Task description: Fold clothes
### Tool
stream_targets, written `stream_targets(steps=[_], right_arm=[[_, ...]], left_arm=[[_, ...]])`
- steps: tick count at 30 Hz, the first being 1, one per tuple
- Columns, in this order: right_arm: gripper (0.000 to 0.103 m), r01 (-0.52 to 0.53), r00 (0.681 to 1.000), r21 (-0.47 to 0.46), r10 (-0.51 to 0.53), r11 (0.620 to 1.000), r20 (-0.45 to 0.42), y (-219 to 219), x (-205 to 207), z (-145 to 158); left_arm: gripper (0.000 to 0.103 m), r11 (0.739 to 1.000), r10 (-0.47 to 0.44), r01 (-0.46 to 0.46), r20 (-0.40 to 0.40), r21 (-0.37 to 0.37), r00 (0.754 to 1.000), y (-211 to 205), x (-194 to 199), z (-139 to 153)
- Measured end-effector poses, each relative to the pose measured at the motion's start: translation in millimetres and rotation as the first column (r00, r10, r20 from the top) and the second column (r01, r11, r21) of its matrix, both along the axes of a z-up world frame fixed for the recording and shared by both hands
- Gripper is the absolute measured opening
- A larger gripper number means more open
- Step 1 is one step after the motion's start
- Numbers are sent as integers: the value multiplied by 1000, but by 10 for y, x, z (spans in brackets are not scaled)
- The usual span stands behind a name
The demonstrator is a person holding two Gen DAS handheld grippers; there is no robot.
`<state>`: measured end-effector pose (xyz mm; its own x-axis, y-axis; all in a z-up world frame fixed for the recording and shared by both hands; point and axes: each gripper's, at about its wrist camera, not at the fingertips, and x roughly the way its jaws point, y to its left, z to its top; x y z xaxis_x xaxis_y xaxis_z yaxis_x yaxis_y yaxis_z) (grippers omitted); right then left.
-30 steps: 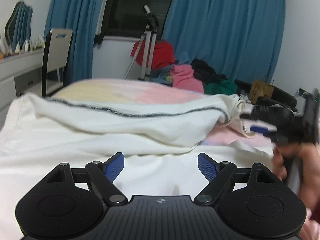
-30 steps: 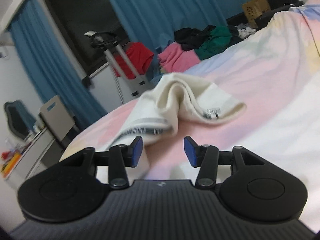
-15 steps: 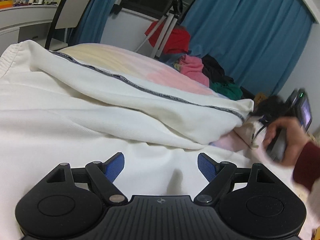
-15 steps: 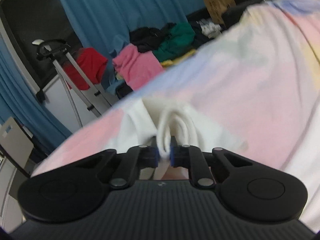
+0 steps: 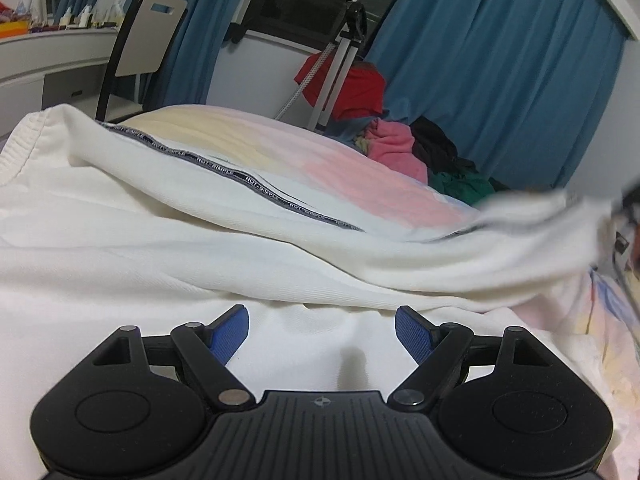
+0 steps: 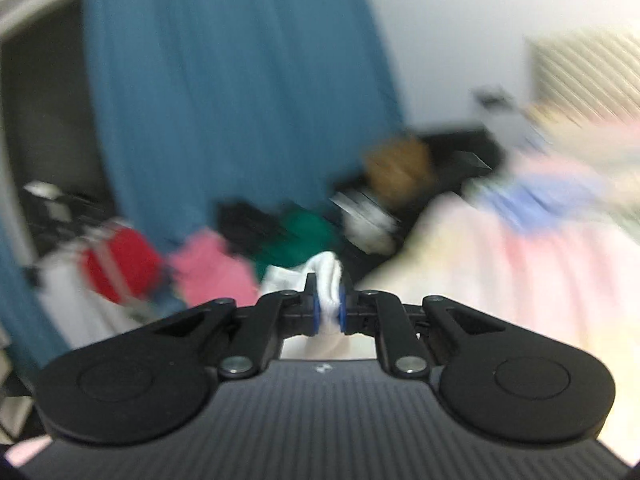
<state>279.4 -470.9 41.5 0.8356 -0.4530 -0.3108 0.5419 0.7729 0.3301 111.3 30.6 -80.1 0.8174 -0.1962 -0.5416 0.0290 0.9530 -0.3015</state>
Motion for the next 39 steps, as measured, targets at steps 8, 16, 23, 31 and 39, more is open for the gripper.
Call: stream_targets(steps=[8, 16, 23, 31, 39], right_arm=[[12, 143, 970, 132, -112, 981, -213, -778, -516, -1452], [15, 92, 970, 112, -64, 989, -235, -747, -534, -1698], [70, -44, 961, 52, 57, 998, -272, -562, -598, -1272], [81, -264, 948, -40, 251, 964, -196, 414, -1370, -819], [81, -466, 882, -129, 448, 875, -147, 1452, -2174, -443]], left_arm=[[82, 995, -31, 30, 11, 93, 999, -91, 14, 21], [82, 989, -32, 26, 38, 144, 999, -160, 60, 126], [82, 986, -45, 32, 80, 167, 996, -191, -67, 276], [83, 976, -91, 56, 160, 211, 983, -251, -431, 516], [98, 973, -123, 81, 188, 217, 974, -209, -898, 690]])
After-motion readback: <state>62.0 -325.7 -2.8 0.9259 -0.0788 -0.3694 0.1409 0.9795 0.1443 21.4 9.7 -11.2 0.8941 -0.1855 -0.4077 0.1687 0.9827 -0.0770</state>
